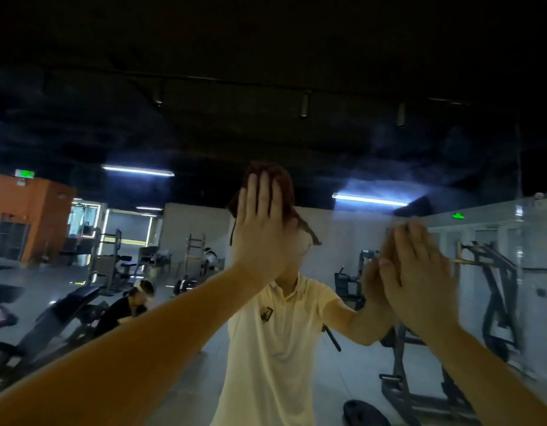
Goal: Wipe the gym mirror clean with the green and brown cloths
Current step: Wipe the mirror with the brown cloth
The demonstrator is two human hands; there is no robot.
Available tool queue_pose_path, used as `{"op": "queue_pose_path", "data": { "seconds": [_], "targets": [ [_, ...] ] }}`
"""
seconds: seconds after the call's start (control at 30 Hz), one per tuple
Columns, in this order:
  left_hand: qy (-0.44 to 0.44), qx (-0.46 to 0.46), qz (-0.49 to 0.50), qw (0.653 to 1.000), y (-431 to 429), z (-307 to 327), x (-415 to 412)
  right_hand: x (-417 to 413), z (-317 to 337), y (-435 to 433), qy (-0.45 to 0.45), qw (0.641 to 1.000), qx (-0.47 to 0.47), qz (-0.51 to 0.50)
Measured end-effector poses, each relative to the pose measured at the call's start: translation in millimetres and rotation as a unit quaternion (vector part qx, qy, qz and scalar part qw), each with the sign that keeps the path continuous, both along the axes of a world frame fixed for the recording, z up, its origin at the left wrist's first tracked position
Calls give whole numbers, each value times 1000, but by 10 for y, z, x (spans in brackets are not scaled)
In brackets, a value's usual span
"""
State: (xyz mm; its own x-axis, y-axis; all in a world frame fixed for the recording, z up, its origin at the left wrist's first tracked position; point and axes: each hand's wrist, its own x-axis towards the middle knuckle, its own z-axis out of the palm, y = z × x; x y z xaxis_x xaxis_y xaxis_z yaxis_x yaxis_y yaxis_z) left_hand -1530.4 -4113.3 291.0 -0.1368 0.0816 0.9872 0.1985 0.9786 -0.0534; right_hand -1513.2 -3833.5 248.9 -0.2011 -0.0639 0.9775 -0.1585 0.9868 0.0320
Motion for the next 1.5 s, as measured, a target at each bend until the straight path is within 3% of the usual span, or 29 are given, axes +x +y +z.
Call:
{"op": "queue_pose_path", "data": {
  "seconds": [0.1, 0.23, 0.4, 0.5, 0.63, 0.73, 0.8, 0.9, 0.97, 1.03, 1.07, 1.17, 1.3, 1.4, 1.5],
  "targets": [
    [11, -86, -16, 996, 515, -4, 6, 165, 9, 235, -1, 998, 48, 46],
    [20, -119, -17, 993, 1245, 212, -3, 304, -47, 826, 35, 994, 97, 23],
    [35, -156, -10, 987, 2208, 540, -48, 324, 48, 1836, 16, 997, 72, 2],
    [33, -185, -6, 982, 2660, 414, -67, 290, 96, 2326, 30, 999, 26, 17],
    [8, -368, 0, 930, 2758, -275, -21, 99, 44, 2645, 23, 999, 14, 29],
    [-1, -476, 49, 878, 2520, -212, -7, -77, -84, 2719, 30, 997, 70, 27],
    [16, -471, 110, 875, 2428, 155, 21, -129, -106, 2777, 23, 995, 93, 18],
    [53, -347, 148, 925, 2533, 844, 108, -137, -122, 2812, 7, 994, 106, -5],
    [46, -196, 74, 977, 2763, 1103, 147, -123, -134, 2806, -10, 995, 102, -6],
    [44, -98, -3, 994, 3038, 1136, 103, -133, -133, 2813, -16, 995, 101, 1],
    [49, -92, -21, 994, 3146, 1062, 58, -135, -136, 2823, -17, 995, 101, 6],
    [57, -201, 4, 978, 3212, 525, -26, -140, -153, 2847, -11, 994, 107, 29],
    [-9, -367, 51, 929, 2864, -254, 39, -158, -153, 2830, -4, 993, 99, 63],
    [1, -438, 81, 895, 2736, -21, 87, -201, -150, 2815, 2, 993, 99, 56],
    [17, -375, 107, 921, 2904, 571, 92, -201, -147, 2842, 3, 993, 107, 49]
  ]
}}
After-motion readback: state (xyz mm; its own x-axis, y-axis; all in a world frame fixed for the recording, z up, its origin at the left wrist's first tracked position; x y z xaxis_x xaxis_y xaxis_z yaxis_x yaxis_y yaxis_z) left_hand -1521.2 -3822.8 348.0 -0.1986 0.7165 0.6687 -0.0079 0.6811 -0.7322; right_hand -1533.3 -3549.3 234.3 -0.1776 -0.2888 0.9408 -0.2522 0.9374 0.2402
